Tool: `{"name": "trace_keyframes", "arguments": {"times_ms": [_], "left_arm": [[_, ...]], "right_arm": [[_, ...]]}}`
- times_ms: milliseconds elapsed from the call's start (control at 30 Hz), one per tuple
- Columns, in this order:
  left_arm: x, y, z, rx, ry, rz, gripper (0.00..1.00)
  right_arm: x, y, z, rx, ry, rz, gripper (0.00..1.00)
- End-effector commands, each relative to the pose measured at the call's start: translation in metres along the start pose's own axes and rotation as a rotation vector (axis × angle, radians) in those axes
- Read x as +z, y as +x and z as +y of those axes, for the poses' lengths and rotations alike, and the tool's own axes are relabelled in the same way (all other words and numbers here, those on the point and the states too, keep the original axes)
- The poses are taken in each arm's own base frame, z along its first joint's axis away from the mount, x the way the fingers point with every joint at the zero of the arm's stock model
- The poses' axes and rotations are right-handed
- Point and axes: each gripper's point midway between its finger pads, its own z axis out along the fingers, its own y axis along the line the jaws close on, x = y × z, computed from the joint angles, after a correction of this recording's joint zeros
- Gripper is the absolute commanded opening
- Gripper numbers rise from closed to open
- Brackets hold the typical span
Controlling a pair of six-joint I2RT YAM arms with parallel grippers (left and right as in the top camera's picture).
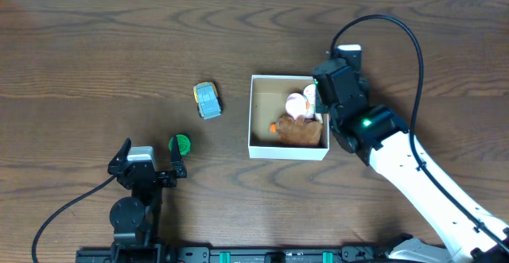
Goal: Pack container
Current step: 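Open the right gripper and raise it out of the box, then move the left gripper toward the yellow-grey toy truck and grasp it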
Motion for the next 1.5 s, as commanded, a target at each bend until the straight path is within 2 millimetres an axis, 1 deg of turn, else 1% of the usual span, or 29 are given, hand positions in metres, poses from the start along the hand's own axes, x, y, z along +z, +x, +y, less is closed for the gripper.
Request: {"name": "trace_keyframes", "arguments": {"times_ms": [0,33,67,133,167,200,267,300,433,633,1333,1400,1467], "left_arm": [[0.002,0.018,0.002,-0.011,-0.008,0.047,0.98],[0.002,0.018,0.002,-0.011,-0.008,0.047,0.98],[0.002,0.018,0.002,-0.011,-0.008,0.047,0.98],[0.002,0.018,0.002,-0.011,-0.008,0.047,0.98],[0.002,0.018,0.002,-0.011,-0.008,0.047,0.98],[0.002,0.018,0.002,-0.011,-0.008,0.047,0.98],[0.002,0.018,0.002,-0.011,-0.008,0.047,0.98],[0.002,0.018,0.002,-0.011,-0.008,0.047,0.98],[0.002,0.018,0.002,-0.011,-0.008,0.047,0.98],[0.002,0.018,0.002,-0.011,-0.008,0.047,0.98],[0.002,0.016,0.001,-0.012,-0.006,0.038,0.98],[0.002,0.013,-0.011,-0.014,0.069,0.027,0.98],[-0.002,0.008,-0.032,-0.015,0.191,0.019,0.98]], "right_arm": [[0.003,-0.006,-0.040,0.040,0.139,-0.006,0.08],[0.005,-0.004,-0.048,0.051,0.158,0.008,0.11],[0.007,-0.002,-0.056,0.059,0.177,0.021,0.20],[0.011,-0.001,-0.071,0.078,0.210,0.038,0.51],[0.012,0.000,-0.079,0.089,0.227,0.047,0.56],[0.014,0.002,-0.087,0.099,0.245,0.056,0.66],[0.016,0.006,-0.101,0.115,0.271,0.081,0.93],[0.017,0.009,-0.105,0.121,0.274,0.098,0.99],[0.018,0.014,-0.113,0.129,0.286,0.126,0.99],[0.018,0.015,-0.110,0.131,0.269,0.132,0.99],[0.018,0.015,-0.110,0.131,0.269,0.132,0.99],[0.018,0.015,-0.110,0.131,0.269,0.132,0.99],[0.018,0.015,-0.110,0.131,0.269,0.132,0.99]]}}
